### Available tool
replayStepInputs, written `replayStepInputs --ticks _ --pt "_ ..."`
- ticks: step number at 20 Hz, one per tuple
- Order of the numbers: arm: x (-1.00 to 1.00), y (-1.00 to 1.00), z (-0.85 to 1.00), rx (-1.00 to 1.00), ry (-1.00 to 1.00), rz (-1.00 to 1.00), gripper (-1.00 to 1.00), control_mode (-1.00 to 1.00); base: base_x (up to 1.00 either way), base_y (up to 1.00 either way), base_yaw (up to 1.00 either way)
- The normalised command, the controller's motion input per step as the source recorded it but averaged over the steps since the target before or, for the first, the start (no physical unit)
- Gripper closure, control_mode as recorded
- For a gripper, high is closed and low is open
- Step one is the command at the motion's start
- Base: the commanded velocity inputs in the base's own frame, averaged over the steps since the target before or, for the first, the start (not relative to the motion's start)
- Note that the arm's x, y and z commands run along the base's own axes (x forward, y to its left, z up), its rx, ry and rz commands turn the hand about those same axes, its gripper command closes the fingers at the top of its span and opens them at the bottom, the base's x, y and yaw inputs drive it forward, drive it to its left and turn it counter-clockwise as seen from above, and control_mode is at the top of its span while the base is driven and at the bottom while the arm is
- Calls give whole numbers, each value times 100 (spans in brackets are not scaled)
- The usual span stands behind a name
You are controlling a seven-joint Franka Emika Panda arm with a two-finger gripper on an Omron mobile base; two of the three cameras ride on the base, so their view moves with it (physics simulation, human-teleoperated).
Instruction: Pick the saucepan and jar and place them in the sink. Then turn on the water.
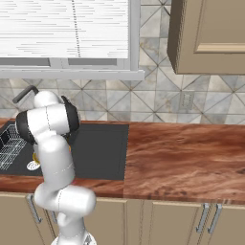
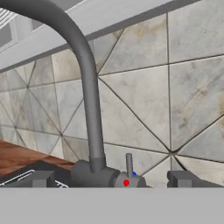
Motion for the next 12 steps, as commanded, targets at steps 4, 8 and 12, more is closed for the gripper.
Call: replayStepInputs --ticks 4,8,12 --pt "31 17 -10 0 0 0 -100 -100 0 0 0" --pt "33 13 -34 0 0 0 -100 -100 0 0 0" --pt "29 13 -26 0 -1 0 -100 -100 0 0 0"
